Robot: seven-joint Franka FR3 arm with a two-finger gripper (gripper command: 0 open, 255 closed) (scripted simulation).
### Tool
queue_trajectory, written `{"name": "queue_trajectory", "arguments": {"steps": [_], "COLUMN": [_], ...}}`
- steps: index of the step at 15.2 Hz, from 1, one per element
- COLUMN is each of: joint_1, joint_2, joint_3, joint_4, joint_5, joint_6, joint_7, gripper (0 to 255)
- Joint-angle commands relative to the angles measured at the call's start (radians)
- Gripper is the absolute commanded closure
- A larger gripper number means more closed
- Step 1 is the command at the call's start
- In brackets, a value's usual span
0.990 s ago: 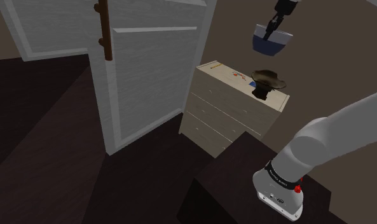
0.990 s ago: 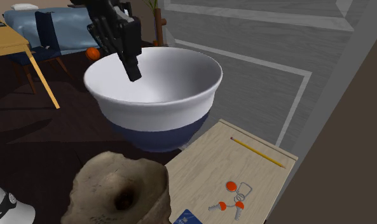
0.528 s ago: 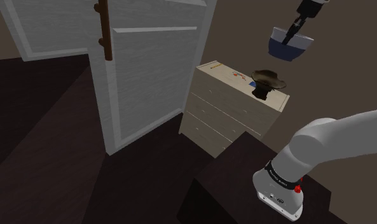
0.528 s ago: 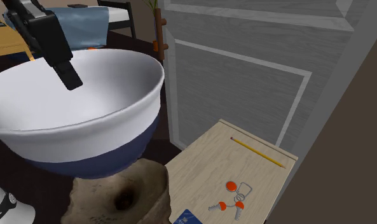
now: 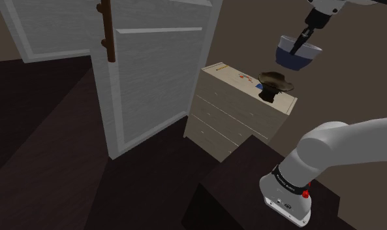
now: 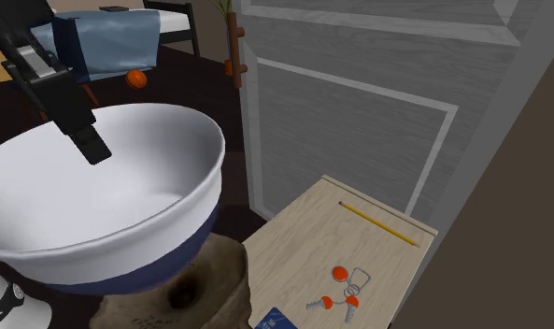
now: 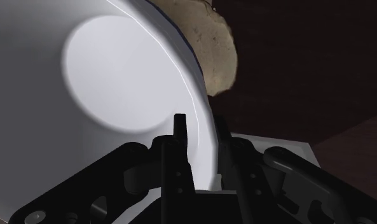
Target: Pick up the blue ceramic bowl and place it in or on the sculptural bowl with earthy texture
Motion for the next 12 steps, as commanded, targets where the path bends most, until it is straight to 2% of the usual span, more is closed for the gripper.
{"name": "queue_trajectory", "arguments": {"steps": [1,12], "joint_1": [-0.003,-0.016], "joint_2": [-0.012,-0.049], "joint_3": [-0.002,-0.021], "joint_4": [-0.035,-0.198], "joint_5": [-0.005,-0.029], "joint_6": [0.025,0.151], "joint_7": [0.004,0.019], "gripper": [255,255]}}
